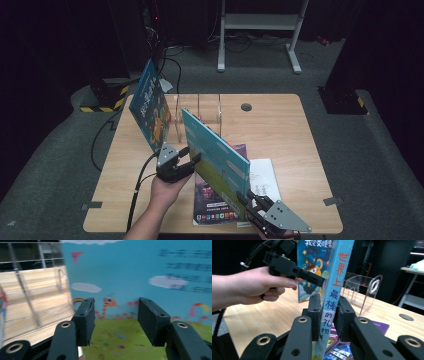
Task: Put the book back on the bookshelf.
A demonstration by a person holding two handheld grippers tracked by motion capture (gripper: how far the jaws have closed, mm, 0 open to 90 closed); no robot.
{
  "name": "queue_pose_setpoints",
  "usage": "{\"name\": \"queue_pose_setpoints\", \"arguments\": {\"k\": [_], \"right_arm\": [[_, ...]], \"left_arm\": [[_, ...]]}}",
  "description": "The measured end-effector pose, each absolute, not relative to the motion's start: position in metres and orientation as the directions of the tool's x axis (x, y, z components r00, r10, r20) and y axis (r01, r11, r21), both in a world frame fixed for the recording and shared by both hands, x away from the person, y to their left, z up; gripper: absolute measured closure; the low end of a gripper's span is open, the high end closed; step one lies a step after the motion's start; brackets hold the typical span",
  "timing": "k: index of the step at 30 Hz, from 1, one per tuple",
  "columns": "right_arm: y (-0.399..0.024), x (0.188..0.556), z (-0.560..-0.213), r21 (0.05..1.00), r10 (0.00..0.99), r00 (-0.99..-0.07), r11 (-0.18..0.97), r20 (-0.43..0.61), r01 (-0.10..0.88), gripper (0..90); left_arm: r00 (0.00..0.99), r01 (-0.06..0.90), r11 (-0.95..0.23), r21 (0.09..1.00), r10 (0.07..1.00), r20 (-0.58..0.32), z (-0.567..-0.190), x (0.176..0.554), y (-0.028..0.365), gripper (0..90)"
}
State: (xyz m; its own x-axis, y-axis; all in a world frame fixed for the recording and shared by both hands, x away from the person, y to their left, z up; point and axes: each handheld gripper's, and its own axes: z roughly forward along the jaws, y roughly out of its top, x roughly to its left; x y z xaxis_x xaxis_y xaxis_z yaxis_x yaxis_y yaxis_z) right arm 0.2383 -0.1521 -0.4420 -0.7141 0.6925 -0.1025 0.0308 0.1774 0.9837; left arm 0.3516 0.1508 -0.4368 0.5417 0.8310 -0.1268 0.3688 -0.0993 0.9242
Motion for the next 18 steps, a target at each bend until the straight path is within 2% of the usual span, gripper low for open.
{"name": "queue_pose_setpoints", "arguments": {"k": [7,12,18], "right_arm": [[-0.1503,0.2393,-0.4397,0.983,0.69,-0.715,0.184,-0.111,0.026,76.7],[-0.1522,0.2397,-0.4411,0.981,0.684,-0.721,0.19,-0.114,0.025,77.0],[-0.1512,0.2392,-0.4403,0.98,0.692,-0.711,0.199,-0.126,0.021,77.1]], "left_arm": [[0.54,0.37,-0.085,0.925,0.83,-0.14,-0.4362,0.3493,0.1531,45.5],[0.532,0.394,-0.049,0.918,0.826,-0.184,-0.4387,0.3486,0.1531,39.4],[0.535,0.385,-0.066,0.921,0.829,-0.164,-0.4383,0.3442,0.1494,38.4]]}}
